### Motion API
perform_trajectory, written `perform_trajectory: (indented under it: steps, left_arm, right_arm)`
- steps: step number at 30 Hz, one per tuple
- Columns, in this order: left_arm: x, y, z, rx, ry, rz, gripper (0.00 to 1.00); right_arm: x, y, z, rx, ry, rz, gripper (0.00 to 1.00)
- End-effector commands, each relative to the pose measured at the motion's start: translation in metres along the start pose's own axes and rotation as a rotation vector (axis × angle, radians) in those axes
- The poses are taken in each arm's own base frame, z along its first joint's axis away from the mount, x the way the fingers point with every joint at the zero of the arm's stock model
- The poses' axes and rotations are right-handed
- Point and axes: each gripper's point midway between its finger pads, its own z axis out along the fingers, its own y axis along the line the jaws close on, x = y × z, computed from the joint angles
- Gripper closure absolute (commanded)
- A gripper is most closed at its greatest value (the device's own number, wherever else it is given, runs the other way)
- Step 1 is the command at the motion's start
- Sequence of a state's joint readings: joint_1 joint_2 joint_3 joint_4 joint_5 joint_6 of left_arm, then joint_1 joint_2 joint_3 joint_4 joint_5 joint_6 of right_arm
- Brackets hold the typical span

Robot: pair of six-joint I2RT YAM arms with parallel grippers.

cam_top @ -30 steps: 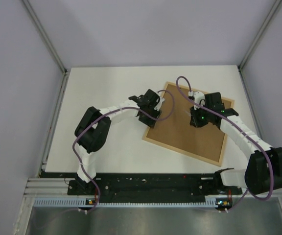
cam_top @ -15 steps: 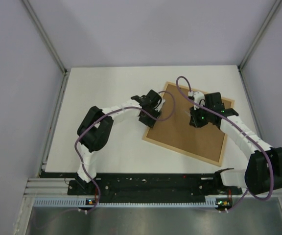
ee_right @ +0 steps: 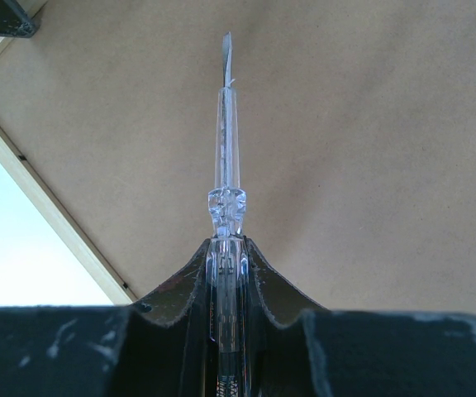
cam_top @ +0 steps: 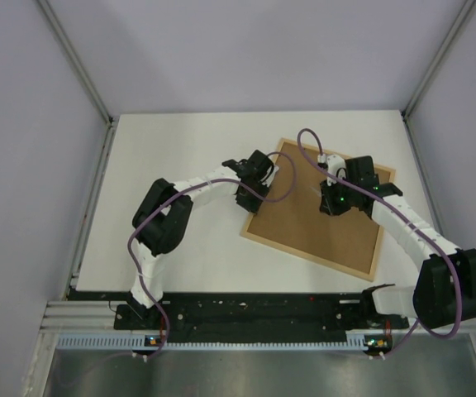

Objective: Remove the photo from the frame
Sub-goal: Release the photo frame item from the photo frame, then adjust the photo frame at the center of the board.

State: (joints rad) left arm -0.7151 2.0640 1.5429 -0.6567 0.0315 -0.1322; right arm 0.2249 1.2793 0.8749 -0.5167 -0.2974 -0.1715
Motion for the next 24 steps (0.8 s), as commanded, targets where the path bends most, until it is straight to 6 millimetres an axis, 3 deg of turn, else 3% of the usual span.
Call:
perform_trajectory:
  steps: [1, 7, 15, 24]
  left_arm:
    - [-0.002, -0.003, -0.005, 0.006, 0.000, 0.014, 0.76]
    - [-0.015, -0.003, -0.015, -0.002, -0.042, 0.021, 0.85]
    - [-0.031, -0.007, -0.029, 0.011, -0.082, 0.017, 0.89]
    - [-0.024, -0.010, -0.030, 0.034, -0.065, 0.026, 1.00]
  right_arm:
    - [-0.007, 0.001, -0.001, -0.004, -0.036, -0.004, 1.00]
    - [-0.002, 0.000, 0.004, -0.008, -0.014, -0.002, 1.00]
    - [0.023, -0.001, 0.029, -0.001, 0.107, 0.005, 1.00]
    - [0.040, -0.004, 0.044, 0.026, 0.189, 0.003, 1.00]
